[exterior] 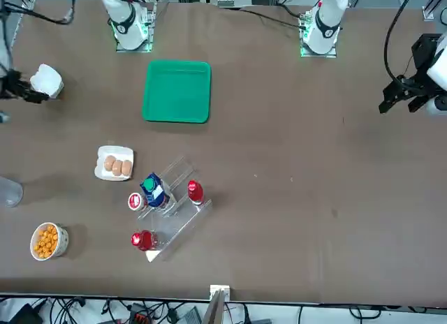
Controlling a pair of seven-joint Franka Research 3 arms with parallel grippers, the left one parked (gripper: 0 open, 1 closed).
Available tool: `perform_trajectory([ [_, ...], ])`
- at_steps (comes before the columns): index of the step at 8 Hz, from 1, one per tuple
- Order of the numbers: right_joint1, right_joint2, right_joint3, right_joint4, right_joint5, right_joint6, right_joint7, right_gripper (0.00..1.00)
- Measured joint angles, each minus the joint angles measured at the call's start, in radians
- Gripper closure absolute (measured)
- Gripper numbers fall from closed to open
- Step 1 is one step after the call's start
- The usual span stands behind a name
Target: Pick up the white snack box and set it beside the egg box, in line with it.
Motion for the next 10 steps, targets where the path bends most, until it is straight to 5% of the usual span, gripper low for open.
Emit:
perform_trajectory([
  [3,-0.189,0.022,-0.003,-0.191,-0.004,0.305,-0.166,0.00],
  [9,-0.215,0.085,0.000,-0.243,-0.004,0.491,-0.167,0.07],
  [10,-0.217,0.087,0.000,-0.243,-0.004,0.494,-0.167,0.16],
])
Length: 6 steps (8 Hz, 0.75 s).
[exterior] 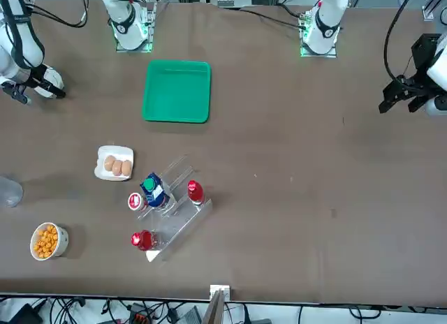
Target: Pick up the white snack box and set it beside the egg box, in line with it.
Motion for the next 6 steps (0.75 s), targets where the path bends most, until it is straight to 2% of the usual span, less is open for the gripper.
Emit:
perform_trajectory([
  [1,-0.002,0.004,0.000,0.000,0.000,0.001,0.000,0.41],
  [4,-0.013,0.016,0.000,-0.001,0.000,0.004,0.000,0.97],
  [6,-0.015,0.016,0.001,-0.001,0.000,0.005,0.000,0.98],
])
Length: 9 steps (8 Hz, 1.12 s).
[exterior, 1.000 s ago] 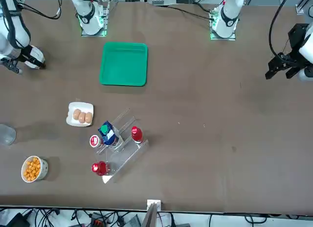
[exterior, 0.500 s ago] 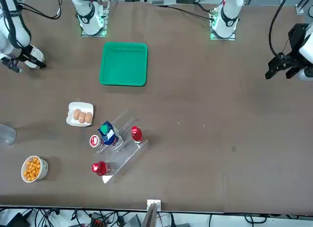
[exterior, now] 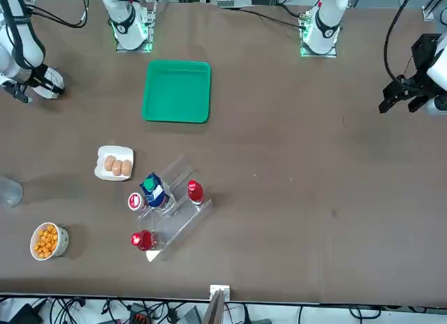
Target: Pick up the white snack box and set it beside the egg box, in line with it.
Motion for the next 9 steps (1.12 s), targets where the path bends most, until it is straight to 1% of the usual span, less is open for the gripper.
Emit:
perform_trajectory([
  [1,0.000,-0.002,0.002,0.001,0.000,-0.003,0.000,0.98],
  [2,0.001,-0.012,0.010,0.010,0.000,-0.037,-0.001,0.98],
  [3,0.011,-0.042,0.034,0.036,0.000,-0.116,0.001,0.98],
  [4,0.047,-0.082,0.066,0.083,0.000,-0.203,0.018,0.98],
  [5,0.111,-0.108,0.087,0.154,0.001,-0.290,0.046,0.98],
  [6,0.183,-0.110,0.097,0.239,0.002,-0.370,0.060,0.98],
  [7,0.256,-0.089,0.101,0.333,0.009,-0.429,0.070,0.98],
  [8,0.331,-0.046,0.103,0.422,0.031,-0.465,0.086,0.98],
  [9,0.400,0.007,0.104,0.486,0.056,-0.475,0.110,0.98],
])
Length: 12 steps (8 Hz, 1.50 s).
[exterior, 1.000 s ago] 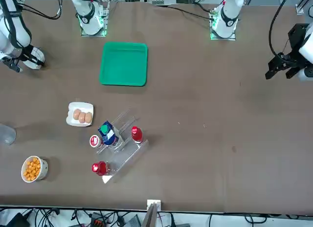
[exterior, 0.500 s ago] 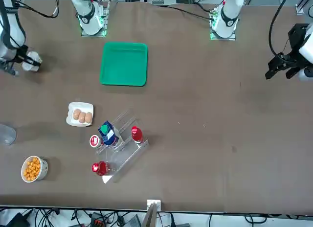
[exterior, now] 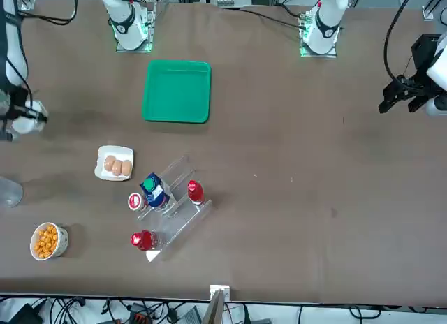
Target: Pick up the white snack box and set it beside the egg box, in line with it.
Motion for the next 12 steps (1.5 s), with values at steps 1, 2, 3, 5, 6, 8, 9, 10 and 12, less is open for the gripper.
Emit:
perform_trajectory([
  [1,0.064,0.053,0.000,0.033,0.004,0.002,0.048,0.98],
  [2,0.111,0.105,0.001,0.044,0.003,0.022,0.088,0.98],
  [3,0.131,0.149,0.000,0.046,-0.005,0.056,0.102,0.98],
  [5,0.133,0.186,-0.004,0.053,-0.038,0.084,0.102,0.98],
  [6,0.137,0.187,-0.004,0.054,-0.042,0.089,0.102,0.98],
  [8,0.147,0.194,-0.004,0.054,-0.056,0.093,0.102,0.98],
  [9,0.149,0.200,-0.004,0.054,-0.059,0.101,0.102,0.98],
  [10,0.150,0.205,-0.004,0.054,-0.059,0.110,0.102,0.98],
  [12,0.153,0.210,-0.005,0.054,-0.059,0.126,0.102,0.98],
])
